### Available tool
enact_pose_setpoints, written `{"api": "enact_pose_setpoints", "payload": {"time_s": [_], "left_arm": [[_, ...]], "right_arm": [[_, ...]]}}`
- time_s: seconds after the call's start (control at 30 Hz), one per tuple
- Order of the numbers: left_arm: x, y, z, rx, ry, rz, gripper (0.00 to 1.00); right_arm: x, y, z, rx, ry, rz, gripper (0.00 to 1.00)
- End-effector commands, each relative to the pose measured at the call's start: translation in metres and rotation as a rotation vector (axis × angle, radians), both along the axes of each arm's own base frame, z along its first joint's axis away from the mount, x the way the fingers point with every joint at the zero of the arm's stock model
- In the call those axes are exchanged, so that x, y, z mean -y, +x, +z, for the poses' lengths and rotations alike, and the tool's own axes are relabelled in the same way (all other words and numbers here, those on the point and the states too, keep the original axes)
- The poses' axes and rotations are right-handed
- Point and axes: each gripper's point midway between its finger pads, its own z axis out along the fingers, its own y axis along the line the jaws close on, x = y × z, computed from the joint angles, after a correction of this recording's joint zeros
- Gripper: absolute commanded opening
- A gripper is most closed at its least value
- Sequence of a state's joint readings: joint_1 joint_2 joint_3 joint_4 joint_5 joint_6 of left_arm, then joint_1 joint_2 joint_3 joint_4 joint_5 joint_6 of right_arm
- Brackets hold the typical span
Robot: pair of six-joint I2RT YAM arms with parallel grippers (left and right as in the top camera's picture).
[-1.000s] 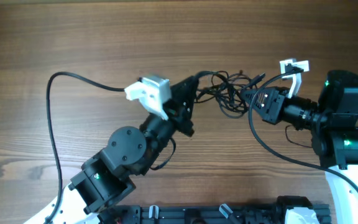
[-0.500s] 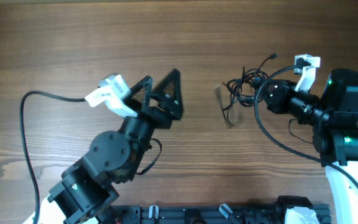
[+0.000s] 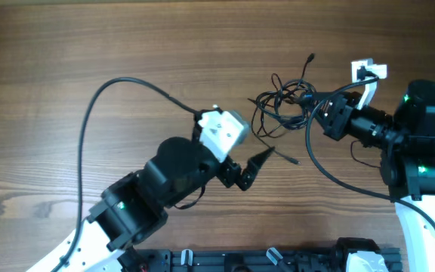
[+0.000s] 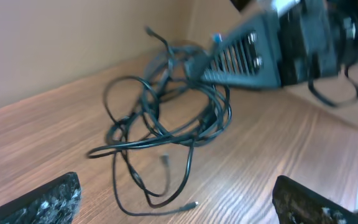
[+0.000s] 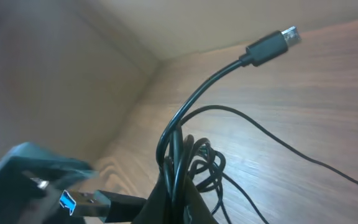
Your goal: Untangle cables
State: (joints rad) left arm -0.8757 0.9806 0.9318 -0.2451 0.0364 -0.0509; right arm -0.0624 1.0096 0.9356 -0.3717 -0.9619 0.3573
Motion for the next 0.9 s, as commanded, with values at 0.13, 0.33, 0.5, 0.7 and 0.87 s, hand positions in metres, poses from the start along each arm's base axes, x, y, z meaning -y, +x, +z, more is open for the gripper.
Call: {"api": "enact_pose_setpoints", "payload": {"time_s": [0.13,0.33,0.5,0.7,0.87], "left_arm": [[0.015,-0.008,-0.014,0.002,0.058,-0.113,1.0],[0.014,-0.008,-0.017,-0.009,0.07,-0.113,1.0],[0.017,-0.006,-0.017,-0.003,0.063,-0.113,0.74],[0.02,-0.004,-0.012,0.013,0.046,-0.112,0.04],[0.007,-0.015,0.017,0.071,-0.016,-0.114,0.04]], "right_arm": [[-0.017,-0.018,0.024,0.096,0.074,0.173,0.04],[-0.025,-0.033,0.04,0.136,0.125,0.28,0.04],[-0.029,-0.044,0.044,0.142,0.146,0.349,0.04],[-0.028,-0.042,0.044,0.134,0.148,0.338,0.04],[-0.02,-0.021,0.037,0.114,0.114,0.201,0.04]]}}
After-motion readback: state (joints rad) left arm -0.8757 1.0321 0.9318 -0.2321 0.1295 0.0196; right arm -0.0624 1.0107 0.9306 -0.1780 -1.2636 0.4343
